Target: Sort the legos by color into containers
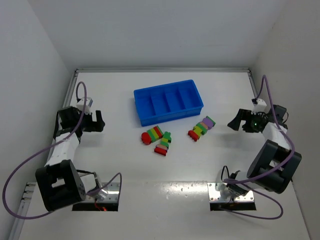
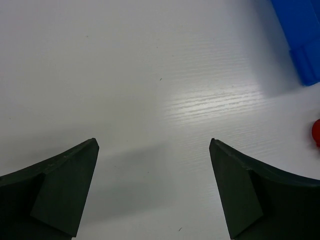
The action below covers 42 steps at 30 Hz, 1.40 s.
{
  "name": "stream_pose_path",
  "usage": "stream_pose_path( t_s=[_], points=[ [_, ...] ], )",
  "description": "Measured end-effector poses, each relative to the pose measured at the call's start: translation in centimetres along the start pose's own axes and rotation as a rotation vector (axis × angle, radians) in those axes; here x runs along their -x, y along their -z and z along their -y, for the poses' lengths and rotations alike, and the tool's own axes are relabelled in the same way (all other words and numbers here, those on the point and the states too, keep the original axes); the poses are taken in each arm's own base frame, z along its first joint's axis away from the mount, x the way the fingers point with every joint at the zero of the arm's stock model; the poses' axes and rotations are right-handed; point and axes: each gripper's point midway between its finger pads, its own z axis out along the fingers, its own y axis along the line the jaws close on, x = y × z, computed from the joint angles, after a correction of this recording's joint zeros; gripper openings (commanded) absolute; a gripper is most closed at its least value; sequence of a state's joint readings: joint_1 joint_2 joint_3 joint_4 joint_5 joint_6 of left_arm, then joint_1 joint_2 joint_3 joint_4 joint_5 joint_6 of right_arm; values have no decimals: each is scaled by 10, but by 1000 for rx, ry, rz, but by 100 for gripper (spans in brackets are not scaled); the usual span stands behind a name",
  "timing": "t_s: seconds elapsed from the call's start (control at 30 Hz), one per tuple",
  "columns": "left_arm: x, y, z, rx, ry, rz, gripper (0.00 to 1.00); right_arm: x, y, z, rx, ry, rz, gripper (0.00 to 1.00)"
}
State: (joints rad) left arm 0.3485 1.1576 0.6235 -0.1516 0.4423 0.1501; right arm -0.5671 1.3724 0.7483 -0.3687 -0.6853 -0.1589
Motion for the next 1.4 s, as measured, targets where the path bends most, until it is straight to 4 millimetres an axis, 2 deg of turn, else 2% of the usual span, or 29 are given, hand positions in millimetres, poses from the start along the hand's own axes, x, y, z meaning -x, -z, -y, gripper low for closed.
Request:
stream_pose_path(
  t_s=[0.07,0.13,0.23,0.3,0.37,0.5,0.63,0.73,0.97,1.03,1.13,1.2,1.4],
  points=[
    [0,2,5,-14,-6,-6,100,-1,-1,0,0,-2,-3,100],
    [6,6,15,-36,-20,1,94,-1,-1,0,0,-1,-3,100],
    [38,14,45,-100,-90,68,91,-1,-1,1,0,-3,-4,100],
    [67,18,76,-153,-144,123,91,-2,-1,1,0,-7,-8,100],
    [92,23,115,-227,-188,172,91,-4,-3,2,-2,-13,-14,100],
    [110,32,197,-368,-243,198,91,-6,-3,6,-20,-22,-23,100],
    [103,35,282,-491,-292,158,91,-7,-3,8,-37,-31,-29,100],
    [88,29,330,-528,-324,107,88,-8,-3,10,-51,-40,-35,100],
    [38,1,411,-502,-383,1,88,-10,-2,16,-86,-45,-45,100],
    [26,-2,435,-504,-401,-12,88,-10,-1,18,-98,-46,-49,100],
    [20,-10,470,-514,-386,-16,89,-11,-1,20,-110,-46,-52,100],
    [17,-20,482,-509,-361,-24,92,-11,0,21,-118,-46,-54,100],
    [-6,-54,481,-440,-320,-86,98,-15,-2,23,-120,-54,-66,100]
  ],
)
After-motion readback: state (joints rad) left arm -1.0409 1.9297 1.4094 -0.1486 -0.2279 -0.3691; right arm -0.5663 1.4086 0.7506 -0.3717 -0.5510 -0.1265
